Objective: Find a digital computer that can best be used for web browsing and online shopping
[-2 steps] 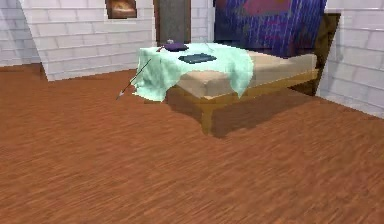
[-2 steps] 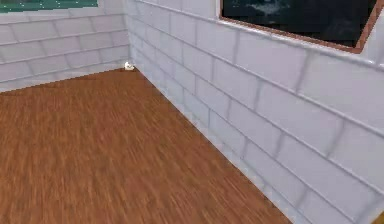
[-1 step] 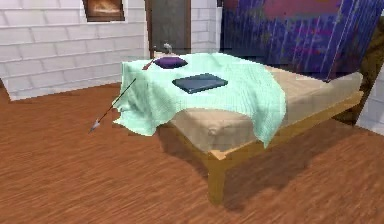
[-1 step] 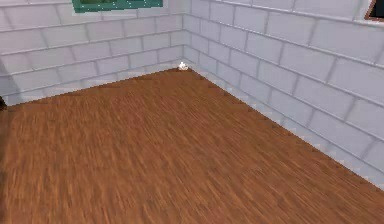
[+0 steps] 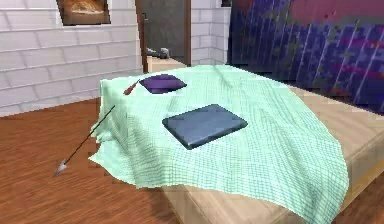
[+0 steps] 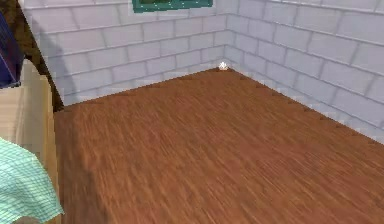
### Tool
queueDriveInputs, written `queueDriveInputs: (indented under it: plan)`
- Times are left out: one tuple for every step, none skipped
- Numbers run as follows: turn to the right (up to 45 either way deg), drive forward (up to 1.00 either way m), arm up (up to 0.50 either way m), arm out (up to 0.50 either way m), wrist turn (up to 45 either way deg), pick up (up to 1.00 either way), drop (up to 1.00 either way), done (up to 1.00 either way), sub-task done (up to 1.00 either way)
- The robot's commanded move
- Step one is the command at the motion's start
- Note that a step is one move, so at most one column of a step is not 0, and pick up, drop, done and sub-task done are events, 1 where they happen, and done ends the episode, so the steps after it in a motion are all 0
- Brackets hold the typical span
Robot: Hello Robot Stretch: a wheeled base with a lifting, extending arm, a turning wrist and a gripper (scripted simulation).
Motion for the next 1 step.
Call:
queueDriveInputs:
  plan:
    - [0.0, 0.0, 0.0, 0.0, 0.0, 0.0, 0.0, 1.0, 0.0]
